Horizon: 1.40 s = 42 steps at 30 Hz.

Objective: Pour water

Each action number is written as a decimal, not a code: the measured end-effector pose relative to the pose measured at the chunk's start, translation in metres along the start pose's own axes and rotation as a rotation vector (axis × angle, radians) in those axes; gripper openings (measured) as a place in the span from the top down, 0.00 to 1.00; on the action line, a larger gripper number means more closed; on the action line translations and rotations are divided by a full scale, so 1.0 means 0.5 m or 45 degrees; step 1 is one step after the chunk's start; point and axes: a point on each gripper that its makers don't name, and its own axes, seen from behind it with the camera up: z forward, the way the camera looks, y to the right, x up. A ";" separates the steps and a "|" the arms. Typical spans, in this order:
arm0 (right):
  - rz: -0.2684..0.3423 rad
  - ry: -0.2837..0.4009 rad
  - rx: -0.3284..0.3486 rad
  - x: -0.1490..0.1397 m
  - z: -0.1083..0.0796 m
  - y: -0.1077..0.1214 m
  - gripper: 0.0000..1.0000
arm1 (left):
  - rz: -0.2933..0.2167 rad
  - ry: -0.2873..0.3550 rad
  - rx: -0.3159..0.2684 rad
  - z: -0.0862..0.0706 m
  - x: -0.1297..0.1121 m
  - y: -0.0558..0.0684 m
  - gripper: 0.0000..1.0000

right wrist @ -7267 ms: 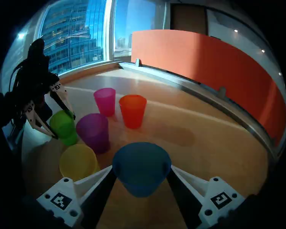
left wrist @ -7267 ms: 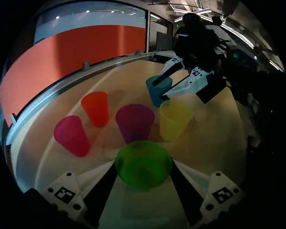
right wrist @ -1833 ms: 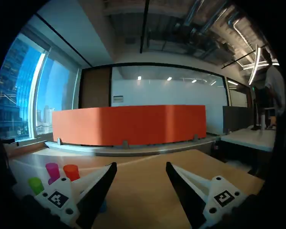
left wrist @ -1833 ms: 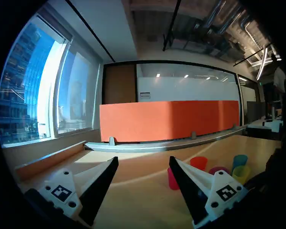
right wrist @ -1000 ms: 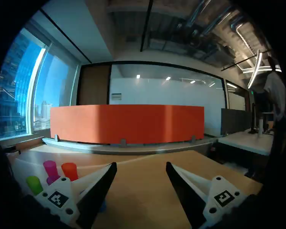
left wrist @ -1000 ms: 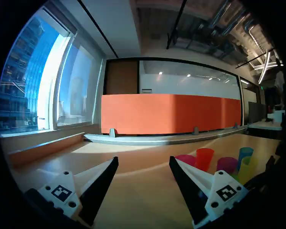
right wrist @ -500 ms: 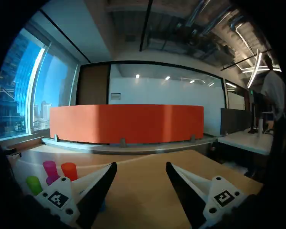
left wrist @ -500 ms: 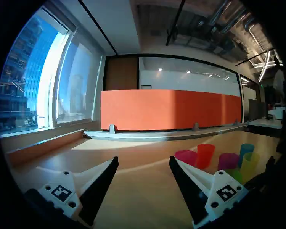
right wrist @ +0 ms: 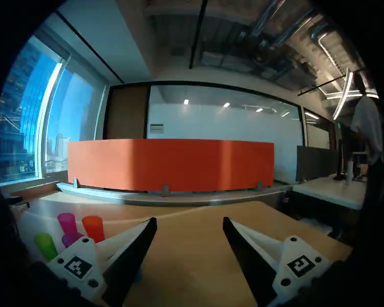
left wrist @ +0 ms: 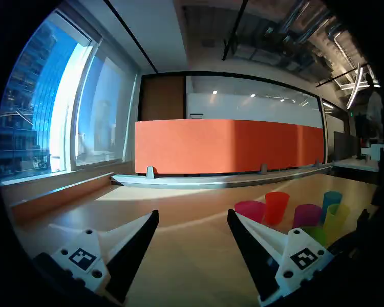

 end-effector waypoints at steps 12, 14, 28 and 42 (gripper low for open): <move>-0.025 0.013 0.051 -0.022 -0.002 -0.005 0.01 | 0.000 0.000 0.000 -0.001 0.000 0.000 0.01; -0.024 0.008 0.057 -0.032 0.003 -0.004 0.01 | 0.000 0.000 0.000 0.000 0.000 0.000 0.01; 0.040 0.056 0.116 -0.076 0.038 -0.018 0.00 | 0.000 0.000 0.000 -0.001 -0.001 0.000 0.01; 0.027 0.057 0.129 -0.096 0.061 -0.029 0.01 | 0.000 0.000 0.000 -0.001 -0.001 -0.001 0.01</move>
